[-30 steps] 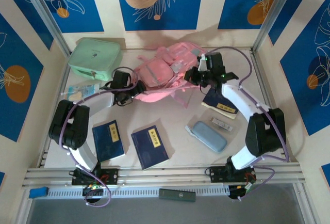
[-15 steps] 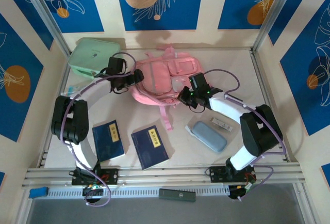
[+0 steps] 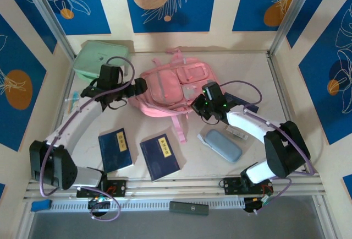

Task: Pack books, pencil case, and school supplies into a backpack

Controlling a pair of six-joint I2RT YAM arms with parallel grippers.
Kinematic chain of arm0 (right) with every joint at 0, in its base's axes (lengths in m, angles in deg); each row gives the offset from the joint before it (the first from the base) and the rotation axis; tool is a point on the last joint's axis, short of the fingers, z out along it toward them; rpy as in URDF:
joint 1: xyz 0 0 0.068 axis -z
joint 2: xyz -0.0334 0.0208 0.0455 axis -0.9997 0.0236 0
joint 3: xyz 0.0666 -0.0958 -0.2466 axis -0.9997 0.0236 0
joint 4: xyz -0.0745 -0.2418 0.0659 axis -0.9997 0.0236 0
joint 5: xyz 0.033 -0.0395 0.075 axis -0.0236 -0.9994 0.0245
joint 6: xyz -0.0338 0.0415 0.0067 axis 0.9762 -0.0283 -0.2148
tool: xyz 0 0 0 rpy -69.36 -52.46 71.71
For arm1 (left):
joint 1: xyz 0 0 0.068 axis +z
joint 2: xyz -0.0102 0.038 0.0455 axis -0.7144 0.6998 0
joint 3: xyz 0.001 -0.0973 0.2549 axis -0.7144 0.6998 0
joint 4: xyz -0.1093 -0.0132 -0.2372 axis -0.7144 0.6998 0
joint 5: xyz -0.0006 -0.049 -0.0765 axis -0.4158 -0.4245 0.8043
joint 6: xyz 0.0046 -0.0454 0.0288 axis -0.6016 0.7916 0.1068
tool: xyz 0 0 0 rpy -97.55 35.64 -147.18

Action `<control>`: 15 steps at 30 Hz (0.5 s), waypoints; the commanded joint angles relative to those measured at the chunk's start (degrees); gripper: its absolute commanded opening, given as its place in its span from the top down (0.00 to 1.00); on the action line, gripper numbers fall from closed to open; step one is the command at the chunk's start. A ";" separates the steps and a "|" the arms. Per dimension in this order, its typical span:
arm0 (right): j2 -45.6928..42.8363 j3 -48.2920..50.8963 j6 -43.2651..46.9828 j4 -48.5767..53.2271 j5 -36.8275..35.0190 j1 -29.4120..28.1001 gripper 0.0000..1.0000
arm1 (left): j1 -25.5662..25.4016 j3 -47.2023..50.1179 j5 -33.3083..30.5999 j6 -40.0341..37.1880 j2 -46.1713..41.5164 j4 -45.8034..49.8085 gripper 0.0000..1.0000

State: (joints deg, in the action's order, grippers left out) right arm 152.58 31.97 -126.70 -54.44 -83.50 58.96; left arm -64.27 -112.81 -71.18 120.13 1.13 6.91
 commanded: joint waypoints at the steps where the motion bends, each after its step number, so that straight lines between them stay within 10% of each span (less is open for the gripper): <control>1: -2.53 -0.19 -3.22 -2.85 0.91 -1.61 1.00 | -9.36 5.76 -3.19 2.53 -6.77 -0.51 0.03; 9: -2.67 -0.09 -4.28 -4.45 1.95 -2.12 1.00 | -30.40 22.99 -10.65 2.28 -10.71 -26.82 0.28; 15: -2.43 -0.17 -4.54 -4.57 1.98 -2.12 1.00 | -35.73 23.27 -12.99 -5.98 0.40 -37.13 0.33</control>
State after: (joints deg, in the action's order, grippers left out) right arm 152.17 32.19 -130.35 -55.34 -83.99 57.25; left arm -98.89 -88.15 -80.91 119.61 -2.54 -21.54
